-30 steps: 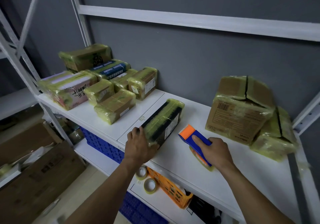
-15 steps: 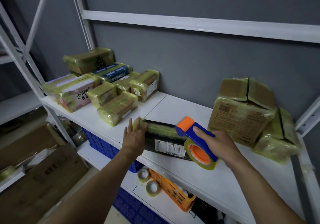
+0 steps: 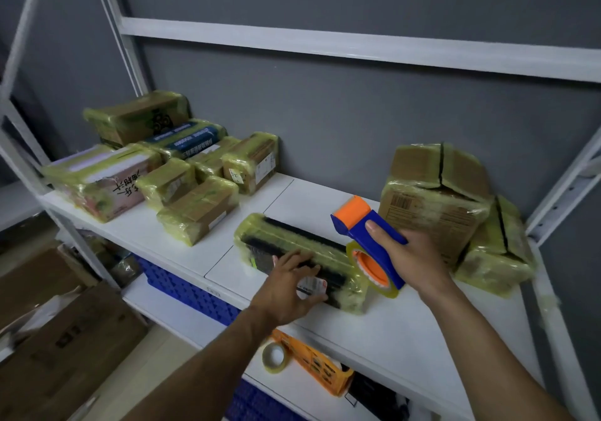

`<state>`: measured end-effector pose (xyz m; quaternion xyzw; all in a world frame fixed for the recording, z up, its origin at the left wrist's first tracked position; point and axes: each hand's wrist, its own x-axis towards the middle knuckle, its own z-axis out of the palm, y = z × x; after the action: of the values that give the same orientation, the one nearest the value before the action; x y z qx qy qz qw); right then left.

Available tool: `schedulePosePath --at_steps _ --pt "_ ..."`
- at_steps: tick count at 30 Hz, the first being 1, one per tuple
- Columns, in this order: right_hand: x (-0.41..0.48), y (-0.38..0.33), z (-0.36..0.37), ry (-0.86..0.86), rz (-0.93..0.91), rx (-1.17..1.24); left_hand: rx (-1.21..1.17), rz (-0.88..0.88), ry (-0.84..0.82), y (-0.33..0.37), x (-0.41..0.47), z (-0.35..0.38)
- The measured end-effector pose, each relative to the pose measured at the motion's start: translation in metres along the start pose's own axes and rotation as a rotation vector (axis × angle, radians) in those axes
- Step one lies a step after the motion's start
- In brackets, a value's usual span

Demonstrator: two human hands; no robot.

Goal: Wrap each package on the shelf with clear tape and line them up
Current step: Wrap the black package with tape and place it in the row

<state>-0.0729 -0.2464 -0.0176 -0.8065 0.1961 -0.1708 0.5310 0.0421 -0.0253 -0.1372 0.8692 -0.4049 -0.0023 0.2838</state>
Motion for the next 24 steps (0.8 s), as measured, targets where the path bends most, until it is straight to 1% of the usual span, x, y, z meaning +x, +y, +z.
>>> schedulePosePath --at_steps 3,5,7,9,12,14,16,18,21,24 --pt "-0.003 0.0 0.001 -0.026 -0.006 -0.022 -0.108 0.09 0.075 -0.03 -0.002 -0.024" --pt "-0.003 0.0 0.004 -0.053 -0.003 -0.045 -0.082 0.1 0.123 -0.041 -0.004 -0.037" --pt "-0.002 0.003 0.007 -0.079 -0.012 -0.06 -0.019 0.083 0.176 -0.031 -0.006 -0.035" --pt "0.001 0.005 0.014 -0.093 -0.016 -0.074 0.052 0.014 0.191 -0.005 -0.012 -0.015" --pt "0.002 0.005 0.023 -0.129 0.011 -0.096 0.144 -0.145 0.163 0.033 -0.023 0.021" --pt "0.001 0.003 0.026 -0.157 0.019 -0.114 0.134 -0.197 0.148 0.036 -0.026 0.026" --pt "0.001 0.002 0.027 -0.19 0.018 -0.126 0.081 -0.17 0.111 0.026 -0.03 0.02" --pt "0.0 0.002 0.027 -0.215 0.022 -0.136 0.048 -0.107 0.055 0.013 -0.032 0.012" --pt "-0.001 0.002 0.027 -0.254 0.035 -0.146 0.035 -0.008 -0.064 -0.006 -0.03 -0.002" --pt "-0.003 0.003 0.028 -0.339 0.079 -0.199 0.055 0.021 -0.137 -0.018 -0.023 -0.012"
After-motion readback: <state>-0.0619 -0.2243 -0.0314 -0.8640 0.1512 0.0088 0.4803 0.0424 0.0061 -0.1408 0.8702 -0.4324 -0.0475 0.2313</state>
